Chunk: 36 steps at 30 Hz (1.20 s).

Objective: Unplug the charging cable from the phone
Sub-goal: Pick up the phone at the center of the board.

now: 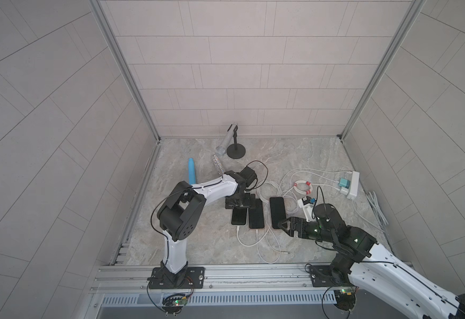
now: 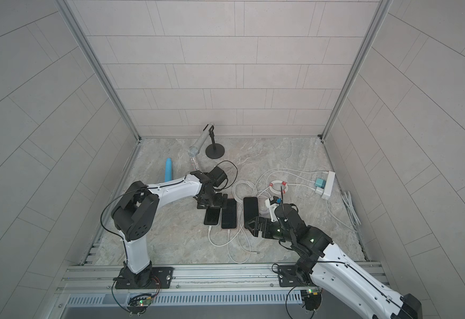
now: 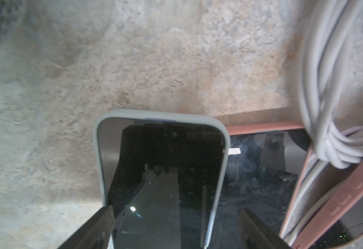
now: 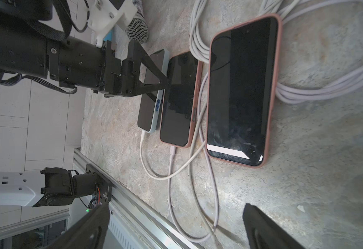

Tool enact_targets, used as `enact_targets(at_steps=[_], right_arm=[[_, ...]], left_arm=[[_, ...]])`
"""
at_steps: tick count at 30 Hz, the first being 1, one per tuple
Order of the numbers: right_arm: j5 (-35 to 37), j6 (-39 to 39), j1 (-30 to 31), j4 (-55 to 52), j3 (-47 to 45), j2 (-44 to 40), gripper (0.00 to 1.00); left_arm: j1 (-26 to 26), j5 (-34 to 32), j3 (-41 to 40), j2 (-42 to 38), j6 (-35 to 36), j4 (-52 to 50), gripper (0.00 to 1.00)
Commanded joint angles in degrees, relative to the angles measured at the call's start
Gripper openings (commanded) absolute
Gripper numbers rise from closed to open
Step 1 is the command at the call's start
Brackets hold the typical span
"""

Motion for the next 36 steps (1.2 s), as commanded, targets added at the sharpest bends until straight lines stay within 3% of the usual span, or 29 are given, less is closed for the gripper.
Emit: enact_targets(at_steps=[1,36], right_arm=[[0.1,-0.5,-0.2,-0.2,0.6,-0.5,1.0],[0.0,0.4,-0.2,0.9,-1.3,-1.3,1.0]], left_arm=[[0.4,-1.5,1.1,-0.6,0.7,-2.8,0.94],[1.4,-3.2,1.2,5.9,-0.2,-3.7,0.95]])
